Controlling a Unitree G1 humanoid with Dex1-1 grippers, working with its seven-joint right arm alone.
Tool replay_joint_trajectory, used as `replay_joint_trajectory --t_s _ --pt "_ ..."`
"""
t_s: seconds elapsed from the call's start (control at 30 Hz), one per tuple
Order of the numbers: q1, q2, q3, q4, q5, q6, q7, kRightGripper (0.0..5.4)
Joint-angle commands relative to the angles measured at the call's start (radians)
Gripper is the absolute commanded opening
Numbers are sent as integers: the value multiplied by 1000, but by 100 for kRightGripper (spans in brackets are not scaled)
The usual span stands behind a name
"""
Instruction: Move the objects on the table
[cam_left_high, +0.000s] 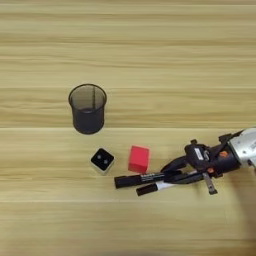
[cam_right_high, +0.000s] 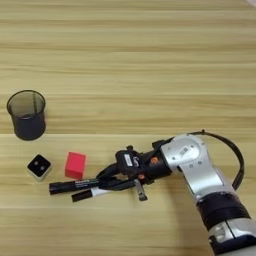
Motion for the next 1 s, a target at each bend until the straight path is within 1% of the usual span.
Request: replay_joint_trajectory --t_s 0.03,0.2,0.47,0.7,0.73,1.0 --pt "-74 -36 -15 -13 -4 -26 -58 84" --pt "-82 -34 -10 2 -8 -39 -74 84" --pt "-97 -30 4 41 -44 -72 -116 84" --pt "-102 -31 11 53 -48 -83 -129 84" --pt "-104 -32 12 56 -49 -83 -131 113" --pt "-109 -32 14 62 -52 -85 -135 205"
